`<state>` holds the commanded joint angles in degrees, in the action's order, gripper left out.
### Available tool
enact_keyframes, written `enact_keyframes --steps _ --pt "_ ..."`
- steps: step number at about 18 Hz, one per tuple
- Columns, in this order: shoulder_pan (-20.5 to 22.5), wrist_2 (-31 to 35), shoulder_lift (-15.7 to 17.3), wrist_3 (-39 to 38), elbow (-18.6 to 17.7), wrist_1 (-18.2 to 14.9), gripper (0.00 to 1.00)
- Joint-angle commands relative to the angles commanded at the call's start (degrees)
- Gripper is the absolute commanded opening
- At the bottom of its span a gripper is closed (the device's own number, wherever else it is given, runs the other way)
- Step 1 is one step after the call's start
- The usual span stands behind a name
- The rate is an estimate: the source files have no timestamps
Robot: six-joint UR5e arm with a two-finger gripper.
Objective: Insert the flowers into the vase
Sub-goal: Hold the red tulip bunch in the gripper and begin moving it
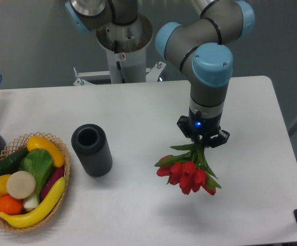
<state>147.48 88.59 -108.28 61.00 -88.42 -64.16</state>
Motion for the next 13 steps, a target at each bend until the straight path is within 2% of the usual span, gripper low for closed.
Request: enact_keyframes --steps 8,13 --pt "-0.44 -0.88 0.79 -1.84 0.35 0.09 0.0" --pt "-0.79 -6.75 1.14 -2.9 1.05 1.23 0.0"
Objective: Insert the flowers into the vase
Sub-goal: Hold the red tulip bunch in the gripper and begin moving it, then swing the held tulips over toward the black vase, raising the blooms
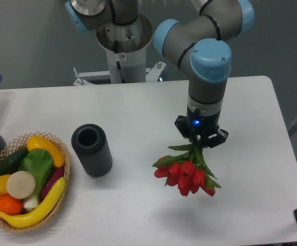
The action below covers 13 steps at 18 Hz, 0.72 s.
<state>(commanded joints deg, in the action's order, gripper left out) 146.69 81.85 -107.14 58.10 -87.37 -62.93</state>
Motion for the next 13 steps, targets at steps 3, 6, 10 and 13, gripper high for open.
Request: enact_keyframes --steps 3,6,10,13 --pt "0.0 -6.33 0.35 -3.24 0.53 4.64 0.0" --pt "-0.09 -11.78 0.53 -6.85 1.14 7.73 0.0" --pt "-1.14 -19.95 0.35 -12.91 3.16 9.14 0.0" --pt "-2.9 -24.96 0.0 -17.39 4.14 12.21 0.0"
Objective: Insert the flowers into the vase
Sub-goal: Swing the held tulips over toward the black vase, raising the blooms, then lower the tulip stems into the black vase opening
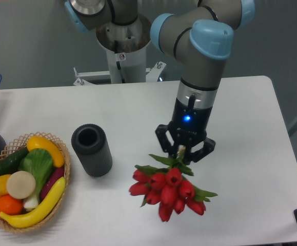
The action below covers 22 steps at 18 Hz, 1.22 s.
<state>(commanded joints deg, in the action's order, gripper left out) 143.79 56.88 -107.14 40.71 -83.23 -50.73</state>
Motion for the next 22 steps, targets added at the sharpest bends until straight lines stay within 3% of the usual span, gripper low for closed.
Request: enact_keyframes --steps 8,17,19,22 --pt "-3.87 -20.12 -0.26 -5.73 -0.09 9.41 0.0" --pt "-4.4 -37.87 1.93 -4.76 -3.16 10.12 0.0" --pt "-3.79 -41.75 2.02 -2.57 -4.91 10.12 0.0" --pt "-1.95 -45.44 4.3 5.31 -12.98 10.12 0.0"
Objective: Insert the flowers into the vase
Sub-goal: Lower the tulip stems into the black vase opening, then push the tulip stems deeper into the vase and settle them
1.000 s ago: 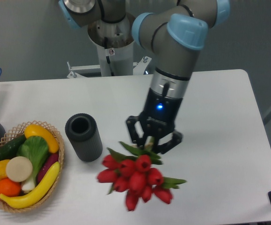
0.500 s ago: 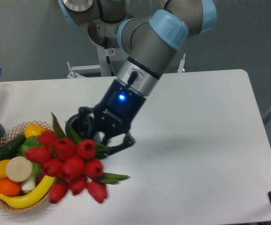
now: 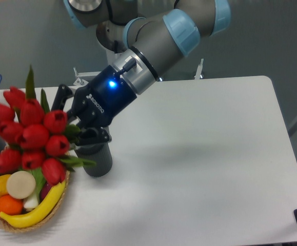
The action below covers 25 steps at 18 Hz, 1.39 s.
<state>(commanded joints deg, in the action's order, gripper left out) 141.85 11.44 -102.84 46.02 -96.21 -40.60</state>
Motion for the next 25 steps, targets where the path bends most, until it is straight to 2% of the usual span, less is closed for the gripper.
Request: enact_keyframes --steps 3,5,13,25 --pt "1.67 -3.43 1.59 8.28 -7.13 0.0 0.0" --pt "2.38 -4.23 2.81 9.79 -9.16 0.0 0.0" --pt "4.4 -4.58 5.28 12.78 -14.18 0.0 0.0" --pt "4.84 -4.58 4.58 20.5 -18.92 0.0 0.0"
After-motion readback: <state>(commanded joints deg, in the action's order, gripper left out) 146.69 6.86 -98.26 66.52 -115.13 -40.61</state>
